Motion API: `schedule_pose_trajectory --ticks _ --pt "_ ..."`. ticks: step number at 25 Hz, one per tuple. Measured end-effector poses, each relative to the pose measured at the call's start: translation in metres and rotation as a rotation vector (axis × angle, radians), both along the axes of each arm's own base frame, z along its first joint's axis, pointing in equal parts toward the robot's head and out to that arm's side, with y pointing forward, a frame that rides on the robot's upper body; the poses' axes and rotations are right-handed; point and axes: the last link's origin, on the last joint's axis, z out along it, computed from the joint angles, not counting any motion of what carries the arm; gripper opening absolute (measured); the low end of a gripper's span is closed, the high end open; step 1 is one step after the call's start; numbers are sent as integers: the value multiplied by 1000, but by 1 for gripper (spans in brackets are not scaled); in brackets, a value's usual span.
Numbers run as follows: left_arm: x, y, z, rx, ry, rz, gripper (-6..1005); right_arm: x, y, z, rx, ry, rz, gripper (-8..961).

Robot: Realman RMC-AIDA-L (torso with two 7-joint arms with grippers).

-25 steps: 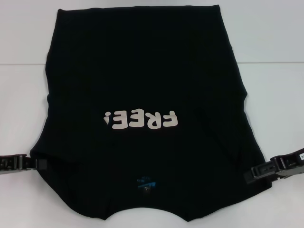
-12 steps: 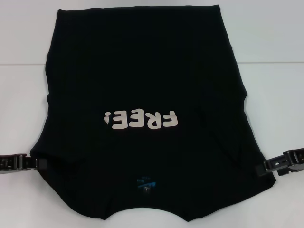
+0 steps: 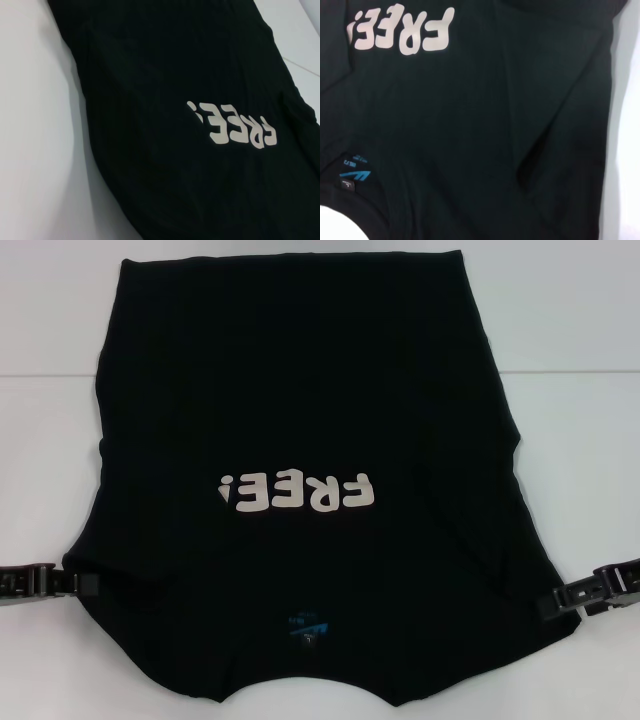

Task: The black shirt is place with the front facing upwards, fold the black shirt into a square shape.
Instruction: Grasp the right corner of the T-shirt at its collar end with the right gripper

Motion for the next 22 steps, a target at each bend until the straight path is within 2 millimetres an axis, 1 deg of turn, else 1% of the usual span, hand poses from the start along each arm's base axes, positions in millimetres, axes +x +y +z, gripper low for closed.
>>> schedule_pose_trajectory --ticks 17,22 --pt "0 0 0 0 1 0 33 -1 -1 -8 -19 -9 21 940" --pt "-1 -1 0 0 1 0 32 -5 -1 -12 -28 0 27 941"
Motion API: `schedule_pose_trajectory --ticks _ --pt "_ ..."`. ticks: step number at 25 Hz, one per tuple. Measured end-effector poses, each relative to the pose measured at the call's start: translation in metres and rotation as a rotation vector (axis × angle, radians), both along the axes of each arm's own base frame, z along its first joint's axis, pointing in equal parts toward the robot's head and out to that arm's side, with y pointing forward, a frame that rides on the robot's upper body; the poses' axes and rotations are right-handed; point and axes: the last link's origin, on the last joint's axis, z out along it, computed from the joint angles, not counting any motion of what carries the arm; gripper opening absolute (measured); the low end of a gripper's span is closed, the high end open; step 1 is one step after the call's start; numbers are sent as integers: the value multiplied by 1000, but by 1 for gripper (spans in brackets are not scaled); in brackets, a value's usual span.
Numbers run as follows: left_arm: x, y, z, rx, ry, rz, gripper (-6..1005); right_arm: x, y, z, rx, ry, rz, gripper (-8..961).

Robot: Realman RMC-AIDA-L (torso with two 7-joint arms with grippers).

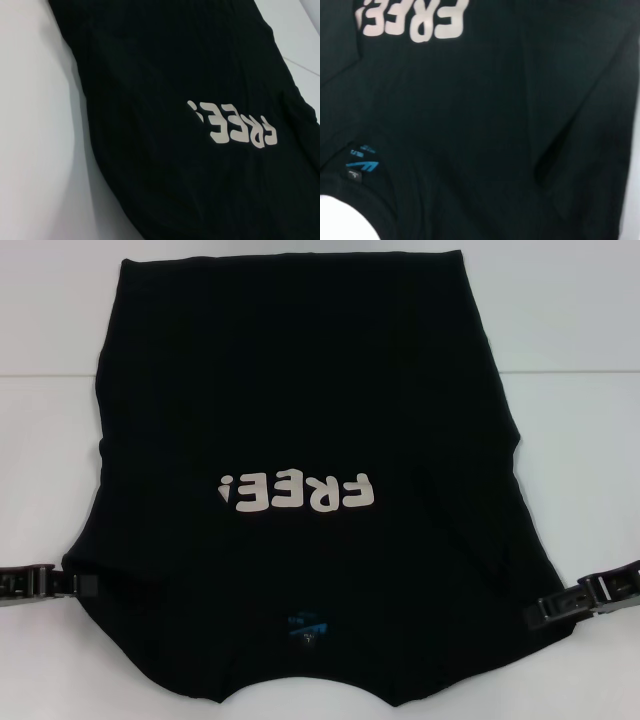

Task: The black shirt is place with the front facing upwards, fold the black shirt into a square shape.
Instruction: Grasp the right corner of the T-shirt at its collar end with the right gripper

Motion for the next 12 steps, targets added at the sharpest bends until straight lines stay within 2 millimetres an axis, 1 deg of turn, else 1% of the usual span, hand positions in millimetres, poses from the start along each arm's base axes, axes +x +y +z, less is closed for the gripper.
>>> schedule_pose_trajectory --ticks 8,12 --pt "0 0 0 0 0 0 33 -8 0 -8 -18 16 19 941" --pt "0 0 0 0 1 -1 33 -9 0 -9 -21 19 23 940"
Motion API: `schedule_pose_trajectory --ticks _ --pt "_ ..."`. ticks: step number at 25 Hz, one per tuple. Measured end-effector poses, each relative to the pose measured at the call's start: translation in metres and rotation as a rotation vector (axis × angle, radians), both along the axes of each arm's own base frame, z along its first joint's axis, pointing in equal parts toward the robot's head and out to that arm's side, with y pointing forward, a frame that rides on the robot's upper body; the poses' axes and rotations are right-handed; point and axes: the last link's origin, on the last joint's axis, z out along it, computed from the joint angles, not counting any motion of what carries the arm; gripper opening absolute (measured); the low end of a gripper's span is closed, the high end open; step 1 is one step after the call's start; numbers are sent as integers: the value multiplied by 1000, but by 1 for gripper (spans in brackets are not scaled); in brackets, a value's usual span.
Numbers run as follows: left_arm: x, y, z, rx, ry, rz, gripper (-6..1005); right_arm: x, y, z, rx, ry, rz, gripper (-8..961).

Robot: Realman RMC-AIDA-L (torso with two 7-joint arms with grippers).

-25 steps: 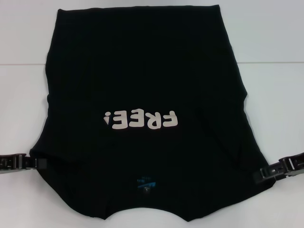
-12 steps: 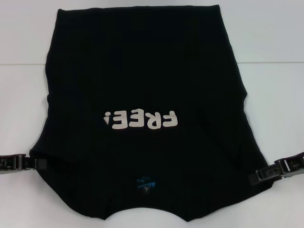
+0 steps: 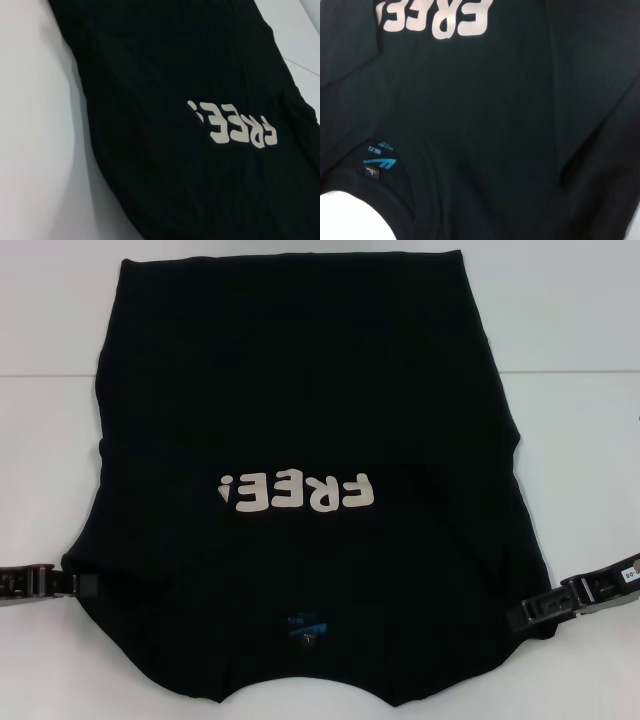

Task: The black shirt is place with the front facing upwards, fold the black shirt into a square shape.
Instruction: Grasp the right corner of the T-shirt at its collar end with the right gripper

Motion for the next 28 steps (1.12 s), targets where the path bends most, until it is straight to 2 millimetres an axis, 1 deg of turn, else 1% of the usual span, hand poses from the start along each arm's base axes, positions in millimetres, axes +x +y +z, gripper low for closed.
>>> schedule_pose_trajectory --ticks 3,9,15,20,25,28 --pt "0 0 0 0 0 -1 33 0 0 0 4 6 0 940" --pt "0 0 0 1 0 -1 32 -6 3 0 19 41 10 897" --pt "1 0 0 0 -2 -8 32 -9 4 -7 -17 7 22 796" --pt "1 0 0 0 -1 -14 32 -11 4 -7 -24 3 24 711" --pt "2 0 1 6 -9 -19 33 -11 4 -6 -30 2 21 469" --pt "2 0 1 7 -9 -19 33 -11 5 -4 -26 1 15 221"
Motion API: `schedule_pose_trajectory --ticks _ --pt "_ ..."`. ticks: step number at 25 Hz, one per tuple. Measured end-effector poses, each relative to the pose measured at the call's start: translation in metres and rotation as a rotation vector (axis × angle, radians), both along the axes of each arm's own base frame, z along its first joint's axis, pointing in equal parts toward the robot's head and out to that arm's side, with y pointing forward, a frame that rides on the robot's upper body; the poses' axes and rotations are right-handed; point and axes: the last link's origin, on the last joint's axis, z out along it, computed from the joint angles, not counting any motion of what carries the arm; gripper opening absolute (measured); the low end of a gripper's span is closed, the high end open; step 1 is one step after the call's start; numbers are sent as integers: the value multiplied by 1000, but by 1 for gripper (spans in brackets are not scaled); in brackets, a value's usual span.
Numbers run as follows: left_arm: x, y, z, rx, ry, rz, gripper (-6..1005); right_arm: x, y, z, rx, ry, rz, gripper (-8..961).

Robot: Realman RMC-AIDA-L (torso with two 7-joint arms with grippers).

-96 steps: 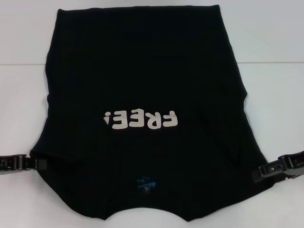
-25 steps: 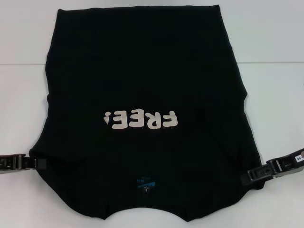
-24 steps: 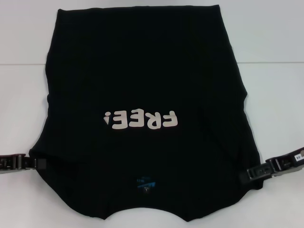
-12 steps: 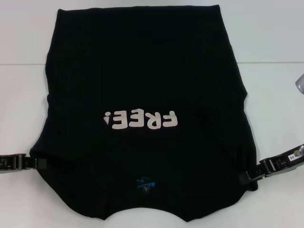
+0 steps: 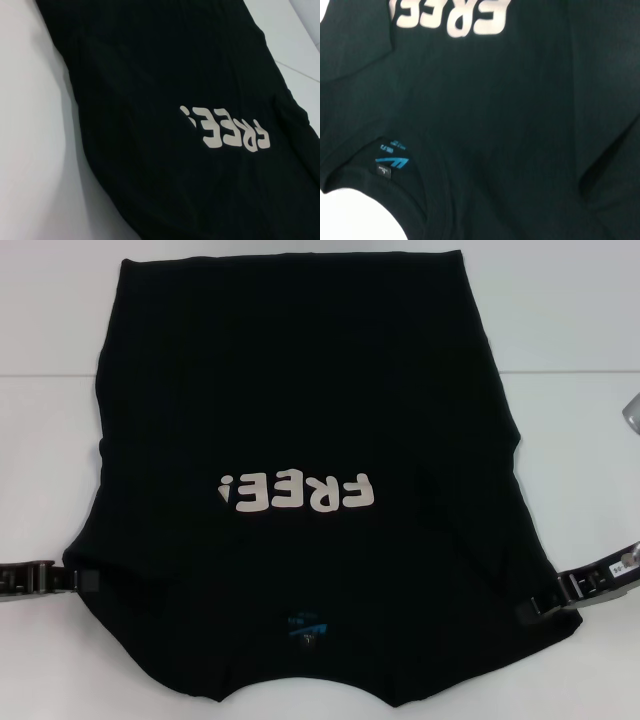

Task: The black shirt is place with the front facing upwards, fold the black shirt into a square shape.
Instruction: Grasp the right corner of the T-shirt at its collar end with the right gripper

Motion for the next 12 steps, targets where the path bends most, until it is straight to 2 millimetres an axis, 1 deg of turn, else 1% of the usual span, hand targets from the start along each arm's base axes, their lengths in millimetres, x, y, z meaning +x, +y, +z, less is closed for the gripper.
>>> schedule_pose_trajectory --ticks 2,5,8,12 --pt "0 0 0 0 0 0 33 1 2 7 12 -5 -17 201" --pt "0 0 0 0 0 0 33 3 4 22 18 -19 -34 171" --pt "0 0 0 0 -1 -2 33 5 4 31 17 -20 -46 213" --pt "0 0 1 4 -3 -6 32 6 3 35 31 -17 -53 280"
